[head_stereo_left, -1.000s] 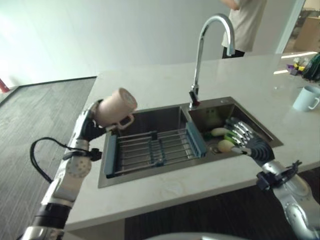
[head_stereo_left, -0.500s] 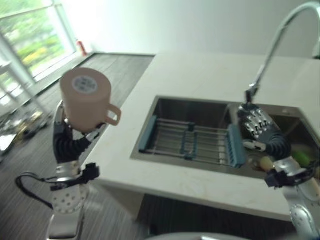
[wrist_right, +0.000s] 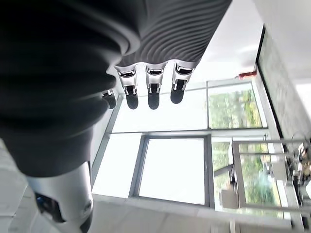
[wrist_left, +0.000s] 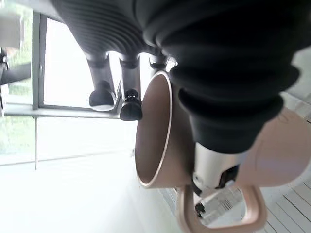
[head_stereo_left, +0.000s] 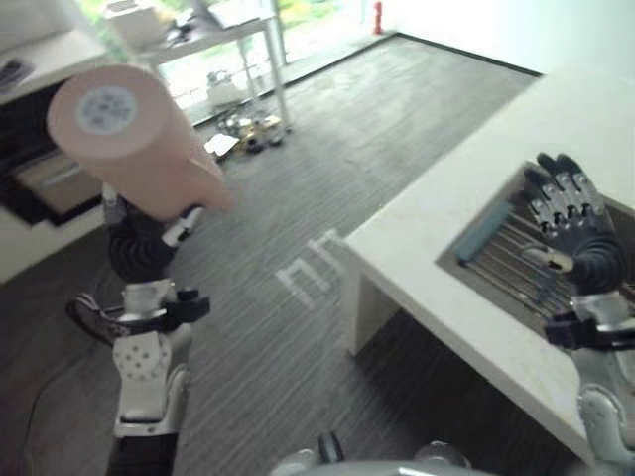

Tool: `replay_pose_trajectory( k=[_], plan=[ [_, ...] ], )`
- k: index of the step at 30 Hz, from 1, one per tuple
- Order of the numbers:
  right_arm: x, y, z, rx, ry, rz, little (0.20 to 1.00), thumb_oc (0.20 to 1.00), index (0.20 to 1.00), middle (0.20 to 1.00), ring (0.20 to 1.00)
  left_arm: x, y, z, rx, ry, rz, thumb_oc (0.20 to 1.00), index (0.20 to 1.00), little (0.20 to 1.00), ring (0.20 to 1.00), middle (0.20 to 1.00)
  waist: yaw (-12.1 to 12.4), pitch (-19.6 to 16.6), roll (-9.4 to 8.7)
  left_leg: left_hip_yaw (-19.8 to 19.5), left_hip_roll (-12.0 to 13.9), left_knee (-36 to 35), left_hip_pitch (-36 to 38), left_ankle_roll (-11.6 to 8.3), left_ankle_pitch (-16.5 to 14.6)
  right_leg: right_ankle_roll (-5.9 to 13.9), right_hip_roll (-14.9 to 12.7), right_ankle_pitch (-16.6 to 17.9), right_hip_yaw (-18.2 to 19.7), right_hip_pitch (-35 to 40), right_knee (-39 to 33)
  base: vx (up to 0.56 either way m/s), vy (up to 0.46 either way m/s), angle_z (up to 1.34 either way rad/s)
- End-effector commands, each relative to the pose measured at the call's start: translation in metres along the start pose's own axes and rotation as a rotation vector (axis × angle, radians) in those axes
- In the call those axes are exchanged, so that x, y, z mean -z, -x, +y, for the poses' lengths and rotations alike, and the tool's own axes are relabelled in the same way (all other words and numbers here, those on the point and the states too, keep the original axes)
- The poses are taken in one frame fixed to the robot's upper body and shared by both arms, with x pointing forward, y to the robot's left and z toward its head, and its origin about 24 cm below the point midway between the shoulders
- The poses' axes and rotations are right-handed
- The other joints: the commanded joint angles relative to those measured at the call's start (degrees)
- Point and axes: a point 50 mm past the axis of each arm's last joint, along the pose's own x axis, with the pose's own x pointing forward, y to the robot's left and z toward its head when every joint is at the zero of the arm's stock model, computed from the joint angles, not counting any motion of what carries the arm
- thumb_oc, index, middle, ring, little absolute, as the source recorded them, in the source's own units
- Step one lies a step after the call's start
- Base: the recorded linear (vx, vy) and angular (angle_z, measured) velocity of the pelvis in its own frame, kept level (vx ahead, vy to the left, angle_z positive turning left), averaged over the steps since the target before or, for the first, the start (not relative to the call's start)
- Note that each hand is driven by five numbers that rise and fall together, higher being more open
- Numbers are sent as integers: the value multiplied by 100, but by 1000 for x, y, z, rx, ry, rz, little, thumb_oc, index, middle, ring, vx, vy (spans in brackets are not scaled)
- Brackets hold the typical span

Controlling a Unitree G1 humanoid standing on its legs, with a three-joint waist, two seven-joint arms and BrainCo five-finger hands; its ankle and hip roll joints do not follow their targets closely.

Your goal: Place the dishes in the dishwasher.

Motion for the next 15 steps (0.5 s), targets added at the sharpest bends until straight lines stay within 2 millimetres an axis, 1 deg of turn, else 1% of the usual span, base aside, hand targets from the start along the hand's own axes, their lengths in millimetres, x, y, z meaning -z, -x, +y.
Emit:
replay_pose_trajectory(
  k=[1, 2, 3, 4, 5, 6, 7, 8, 9, 10, 13, 14, 15],
  plan=[
    [-9, -12, 0, -4, 46, -83, 1000, 1000, 1000, 1000, 1000, -23, -17, -10, 69, 20, -125, 200, 200, 200, 200, 200, -169, -96, 280, -99, 718, -1, 449, -919, -597, 79, 205, 107, 198, -33, -221, -51, 325, 69],
    [-9, -10, 0, 3, 46, -74, 1000, 1000, 1000, 1000, 1000, -21, -18, -14, 82, 34, -125, 200, 200, 200, 200, 200, -274, -123, 281, -349, 680, -1, 370, -841, -562, 3, 461, -160, 746, -122, -41, 2, 260, 71],
    [-8, -8, -3, 23, 56, -63, 1000, 1000, 1000, 1000, 1000, -19, -19, -17, 101, 59, -116, 200, 200, 200, 200, 200, -355, -138, 277, -564, 656, -1, 330, -785, -522, -51, 718, -387, 1214, -127, 63, 115, 225, 108],
    [-8, -5, -7, 29, 64, -49, 1000, 1000, 1000, 1000, 1000, -17, -19, -20, 108, 82, -108, 200, 200, 200, 200, 200, -483, -143, 273, -797, 626, -1, 291, -719, -463, -100, 1084, -644, 1843, -103, 187, 101, 144, 195],
    [-8, -4, -9, 36, 69, -44, 1000, 1000, 1000, 1000, 1000, -15, -20, -22, 115, 96, -106, 200, 200, 200, 200, 200, -510, -163, 262, -885, 614, -1, 241, -703, -418, -129, 1244, -699, 2040, -108, 210, 157, 186, 259],
    [-10, 2, -17, 30, 61, -37, 1000, 1000, 1000, 1000, 1000, -11, -20, -28, 115, 116, -86, 200, 200, 200, 200, 200, -647, -218, 166, -1250, 503, -1, 158, -661, -339, -223, 1809, -787, 2801, -65, 257, 129, 119, 228],
    [-11, 3, -18, 32, 59, -36, 1000, 1000, 1000, 1000, 1000, -10, -19, -29, 119, 120, -83, 200, 200, 200, 200, 200, -655, -222, 141, -1310, 475, -1, 147, -651, -323, -237, 1915, -769, 2920, -67, 269, 131, 96, 190],
    [-11, 4, -18, 32, 58, -37, 1000, 1000, 1000, 1000, 1000, -10, -19, -29, 120, 122, -81, 200, 200, 200, 200, 200, -663, -225, 129, -1345, 461, -1, 145, -648, -318, -244, 1957, -761, 2959, -65, 272, 85, -6, 121],
    [-11, 8, -17, 20, 48, -29, 1000, 1000, 1000, 1000, 1000, -8, -17, -29, 128, 123, -69, 200, 200, 200, 200, 200, -684, -231, 73, -1473, 395, -1, 152, -630, -289, -267, 2162, -718, 3174, -47, 249, 106, -44, 94],
    [-11, 10, -16, 9, 38, -24, 1000, 1000, 1000, 1000, 1000, -7, -15, -28, 136, 128, -60, 200, 200, 200, 200, 200, -673, -225, 55, -1531, 367, -1, 170, -620, -278, -269, 2235, -692, 3234, -42, 219, 138, -81, 66],
    [-6, 10, -11, -7, 11, -13, 1000, 1000, 1000, 1000, 1000, -5, -11, -25, 140, 137, -38, 200, 200, 200, 200, 200, -530, -180, 61, -1648, 380, -1, 207, -595, -260, -286, 2212, -773, 3033, -37, 357, 98, -140, 118],
    [-3, 7, -9, -11, -4, -12, 1000, 1000, 1000, 1000, 1000, -3, -9, -24, 135, 142, -28, 200, 200, 200, 200, 200, -455, -165, 58, -1676, 403, -1, 213, -616, -249, -325, 2214, -866, 2938, 25, 281, 74, -181, 75],
    [-2, 6, -8, -10, -12, -11, 1000, 1000, 1000, 1000, 1000, -3, -8, -24, 136, 142, -22, 200, 200, 200, 200, 200, -412, -160, 55, -1683, 423, -1, 215, -637, -238, -343, 2216, -877, 2882, 79, 191, 67, -218, 62]
  ],
)
